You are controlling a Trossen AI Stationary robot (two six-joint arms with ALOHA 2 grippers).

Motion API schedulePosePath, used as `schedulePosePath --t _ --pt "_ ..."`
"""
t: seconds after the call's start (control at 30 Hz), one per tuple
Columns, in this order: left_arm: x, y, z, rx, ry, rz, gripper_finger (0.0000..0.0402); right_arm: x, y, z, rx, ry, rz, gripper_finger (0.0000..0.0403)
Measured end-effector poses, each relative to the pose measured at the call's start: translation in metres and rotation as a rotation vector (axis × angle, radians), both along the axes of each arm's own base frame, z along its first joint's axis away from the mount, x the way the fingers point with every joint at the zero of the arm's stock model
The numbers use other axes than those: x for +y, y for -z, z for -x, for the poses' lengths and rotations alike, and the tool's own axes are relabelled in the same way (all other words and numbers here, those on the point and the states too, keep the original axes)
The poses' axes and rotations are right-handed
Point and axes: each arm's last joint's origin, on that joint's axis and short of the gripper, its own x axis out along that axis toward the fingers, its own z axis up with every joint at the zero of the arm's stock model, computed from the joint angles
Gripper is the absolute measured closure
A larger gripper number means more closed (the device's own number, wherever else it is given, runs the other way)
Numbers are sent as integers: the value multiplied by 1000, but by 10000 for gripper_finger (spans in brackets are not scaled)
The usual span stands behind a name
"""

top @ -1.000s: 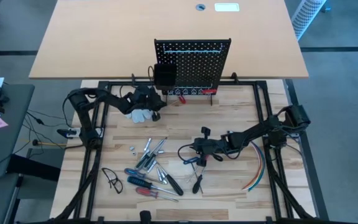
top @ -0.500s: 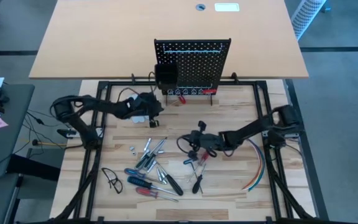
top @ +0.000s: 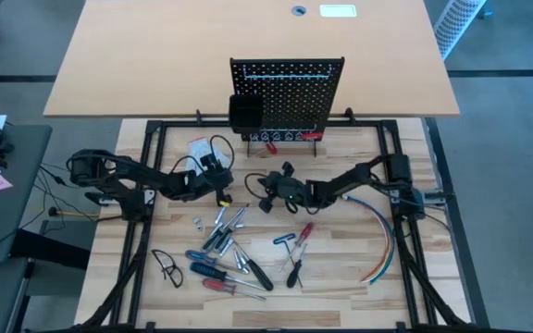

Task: Hang tools onto peg board
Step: Hang the red allen wrench on the pegboard

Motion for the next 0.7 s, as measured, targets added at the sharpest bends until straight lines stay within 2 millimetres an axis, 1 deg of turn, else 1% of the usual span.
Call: schedulePosePath --t 0.1,0.17,0.3,0.4,0.57,0.63,0.7 --pt "-2 0 3 -3 -4 7 402 -12 -1 1 -11 35 0 400" --pt "-4 -2 5 -15 5 6 401 -25 -3 1 -42 68 -10 400" --pt "-10 -4 10 -37 13 4 401 -47 -5 -6 -35 81 -30 400" --pt "-11 -8 14 -57 13 -1 401 -56 -1 -17 -18 61 -37 401" --pt "-12 -9 17 -67 13 -4 401 -67 15 -30 42 68 -5 401" --pt "-12 -7 19 -60 10 1 401 -69 15 -34 54 96 35 401" --pt "-12 -6 19 -61 8 7 401 -70 11 -38 42 113 61 401"
